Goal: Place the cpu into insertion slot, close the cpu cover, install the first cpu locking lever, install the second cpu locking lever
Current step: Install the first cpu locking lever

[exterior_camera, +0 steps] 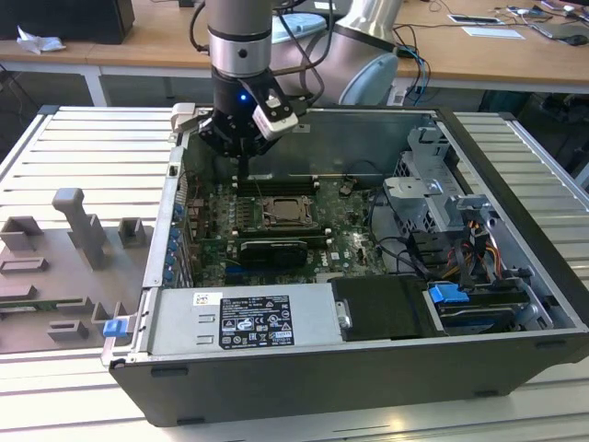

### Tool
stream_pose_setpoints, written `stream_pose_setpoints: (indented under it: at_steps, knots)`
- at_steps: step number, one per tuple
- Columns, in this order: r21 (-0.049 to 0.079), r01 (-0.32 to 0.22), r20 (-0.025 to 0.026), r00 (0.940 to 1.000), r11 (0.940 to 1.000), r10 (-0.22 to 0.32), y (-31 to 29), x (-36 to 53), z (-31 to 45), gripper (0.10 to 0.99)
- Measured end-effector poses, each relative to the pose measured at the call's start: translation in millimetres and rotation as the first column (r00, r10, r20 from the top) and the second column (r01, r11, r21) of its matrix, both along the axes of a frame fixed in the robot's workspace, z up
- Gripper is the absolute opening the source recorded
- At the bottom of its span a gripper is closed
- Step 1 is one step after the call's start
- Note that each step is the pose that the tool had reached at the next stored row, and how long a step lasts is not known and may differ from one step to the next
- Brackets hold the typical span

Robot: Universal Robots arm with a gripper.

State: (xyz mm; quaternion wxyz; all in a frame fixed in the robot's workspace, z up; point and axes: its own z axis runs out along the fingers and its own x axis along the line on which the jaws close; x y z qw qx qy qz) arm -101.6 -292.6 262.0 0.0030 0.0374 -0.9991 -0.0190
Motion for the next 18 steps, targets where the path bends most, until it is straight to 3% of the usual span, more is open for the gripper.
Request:
stream_pose_setpoints:
  at_steps: [4, 8, 13, 14, 15, 18]
  knots:
    - [0.0, 0.0, 0.0, 1.0, 1.0, 0.0, 0.0, 8.4, -0.9, 0.106]
    - [0.0, 0.0, -0.0007, 1.0, 1.0, 0.0, 0.7, 38.7, -6.0, 0.106]
    - [0.0, 0.0, -0.0006, 1.0, 1.0, 0.0, 1.0, 61.6, -12.3, 0.106]
    - [0.002, 0.0, -0.0006, 1.0, 1.0, 0.0, 1.1, 63.5, -13.1, 0.106]
    - [0.02, 0.0, -0.0007, 1.0, 0.9998, 0.0, 1.0, 65.9, -14.0, 0.106]
    - [0.03, 0.0, -0.0006, 1.0, 0.9996, 0.0, 1.1, 66.8, -17.1, 0.106]
